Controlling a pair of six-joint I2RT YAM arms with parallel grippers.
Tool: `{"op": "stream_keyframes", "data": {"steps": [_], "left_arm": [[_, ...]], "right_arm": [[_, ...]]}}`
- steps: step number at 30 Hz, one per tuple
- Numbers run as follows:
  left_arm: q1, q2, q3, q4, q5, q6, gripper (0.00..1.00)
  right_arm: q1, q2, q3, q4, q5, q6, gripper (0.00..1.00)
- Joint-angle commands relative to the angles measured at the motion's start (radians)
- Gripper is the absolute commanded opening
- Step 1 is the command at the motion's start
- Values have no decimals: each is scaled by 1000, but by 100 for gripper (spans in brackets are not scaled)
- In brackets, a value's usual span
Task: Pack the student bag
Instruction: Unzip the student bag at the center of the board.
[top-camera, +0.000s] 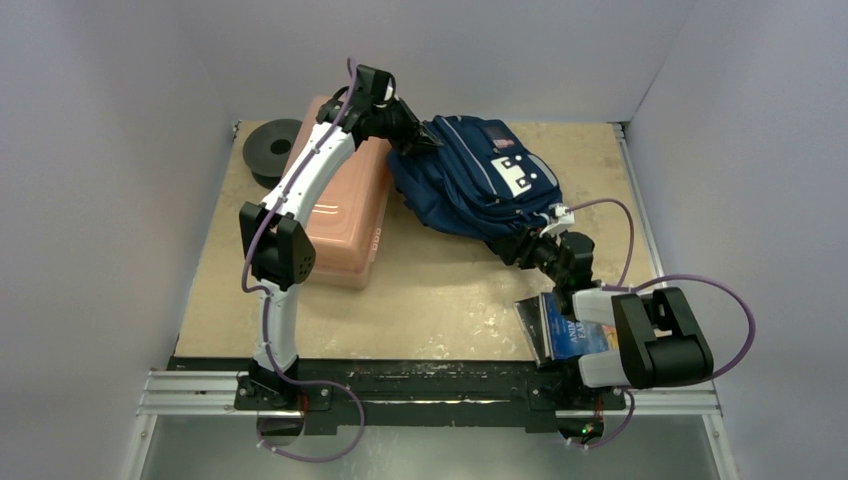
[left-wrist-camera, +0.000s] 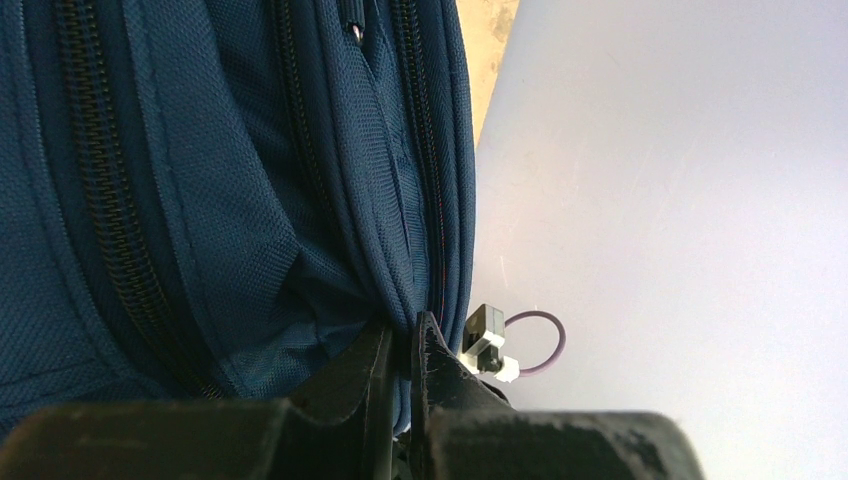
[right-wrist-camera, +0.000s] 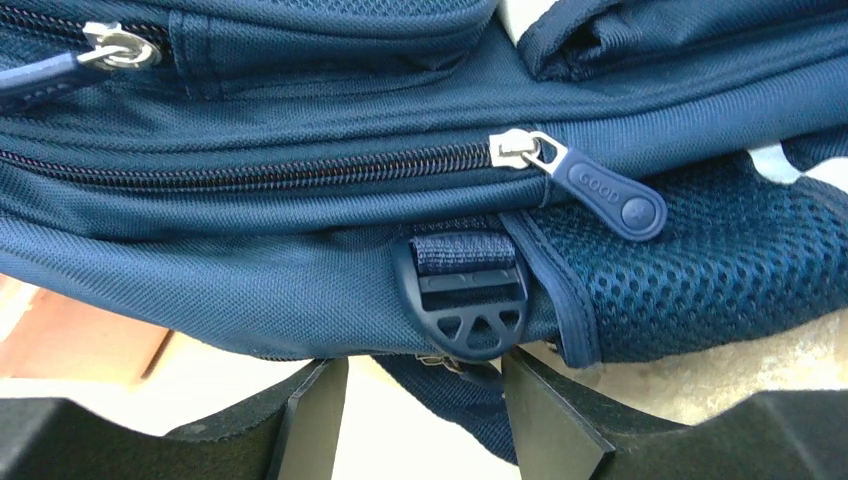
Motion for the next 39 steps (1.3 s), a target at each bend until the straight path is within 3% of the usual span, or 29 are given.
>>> {"op": "stream_keyframes", "data": {"steps": [1,5,8,11,16,18,23,26,29,31,33,37,39], "left_arm": [[14,-42,87,159,131,-51,0],[14,-38,87,167,140,-63,0],[15,-30,90,177,147,-68,0],[15,-29,83,190,143,-55,0],[-4,-78,-9,260,41,63,0],[-32,-118,-127,339,-21,92,0],[-120,-198,-358,551,-184,126,0],[-167,-237,-464,627,-242,144,0],[-199,-264,-527,640,-204,214,0],[-200,-274,-524,540,-149,290,22],[-198,-319,-561,428,-140,393,37],[-199,-518,-729,379,-166,572,58],[-200,-604,-765,313,-221,657,60]], "right_arm": [[6,33,41,142,-27,-29,60],[20,45,57,141,-32,-45,49],[26,35,65,88,-35,-47,28],[28,-13,127,-158,-89,-56,0],[47,-164,297,-802,-124,-66,0],[75,-206,352,-947,-194,-11,0],[278,-219,484,-976,-266,215,0],[278,-246,490,-932,-268,294,0],[222,-265,439,-916,-261,357,0],[195,-260,397,-871,-300,420,0],[164,-251,373,-858,-325,452,0],[125,-247,338,-820,-354,512,0],[115,-247,346,-844,-344,522,0]]}}
